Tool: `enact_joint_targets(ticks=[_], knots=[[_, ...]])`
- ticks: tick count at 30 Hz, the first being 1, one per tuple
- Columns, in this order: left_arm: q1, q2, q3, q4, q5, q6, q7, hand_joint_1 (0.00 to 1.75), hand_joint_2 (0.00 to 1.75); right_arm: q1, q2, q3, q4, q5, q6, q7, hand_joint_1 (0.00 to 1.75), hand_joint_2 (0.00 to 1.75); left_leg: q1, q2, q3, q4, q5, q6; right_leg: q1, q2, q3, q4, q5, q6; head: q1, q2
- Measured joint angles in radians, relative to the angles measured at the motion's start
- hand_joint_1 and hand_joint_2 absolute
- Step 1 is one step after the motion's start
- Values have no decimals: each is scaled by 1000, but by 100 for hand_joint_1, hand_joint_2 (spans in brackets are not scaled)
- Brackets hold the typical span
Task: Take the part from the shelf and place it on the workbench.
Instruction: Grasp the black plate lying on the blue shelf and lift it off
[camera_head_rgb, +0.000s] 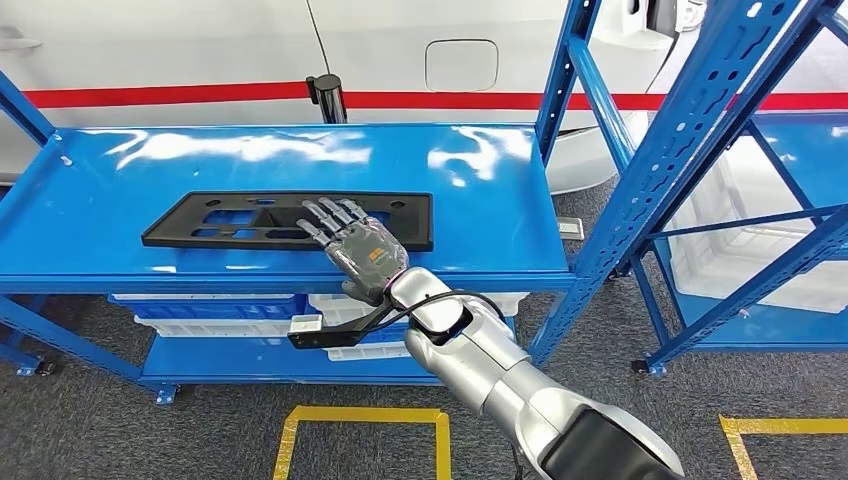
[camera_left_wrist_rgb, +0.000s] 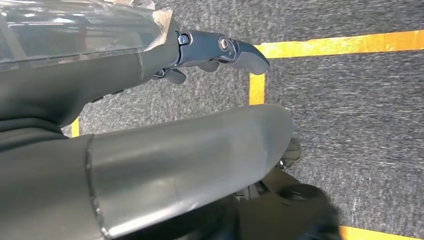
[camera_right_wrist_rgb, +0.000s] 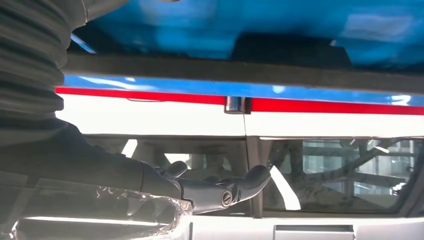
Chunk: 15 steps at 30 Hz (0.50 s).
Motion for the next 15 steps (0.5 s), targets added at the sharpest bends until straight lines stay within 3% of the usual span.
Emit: enact_joint_targets(ticks=[2,6,8,10,11,12,13,15], knots=[[-2,0,0,0,-1,-1,4,0,0,-1,0,0,2,-3,-5,-5,0,175,-4,0,44,-87,27,7,5,1,6,0,-9,11,0,0],[0,-2,0,0,-3,-4,8,0,0,-2,1,1,5,0,-8,-6,0,175,-12,-3,61,-105,19,31,8,-2,1,11,-25,33,0,0],[-1,-2,0,0,-3,-6,9,0,0,-4,1,1,6,0,-10,-6,0,175,-10,-2,71,-113,19,45,7,-4,-42,94,-59,32,1,0],[-2,-2,0,0,-5,-6,10,0,0,-2,-1,1,9,1,-11,-6,0,175,-12,-2,74,-113,14,55,8,-4,-124,234,-102,27,2,0],[-2,-3,0,0,-6,-6,11,0,0,2,-3,1,10,1,-11,-6,0,175,-13,-3,76,-113,12,57,8,-4,-158,283,-110,28,2,0],[-1,-3,0,0,-7,-5,11,0,0,5,-5,1,11,1,-11,-5,0,175,-14,-5,78,-113,9,57,8,-4,-176,298,-103,33,2,0],[0,-3,0,0,-7,-4,12,0,0,8,-6,1,12,0,-11,-5,0,175,-14,-6,82,-113,6,56,8,-4,-172,271,-81,41,2,0],[0,-4,0,0,-9,-3,13,0,0,9,-6,1,12,2,-11,-3,0,175,-15,-8,91,-112,-2,50,7,-6,-118,134,-13,52,2,0]])
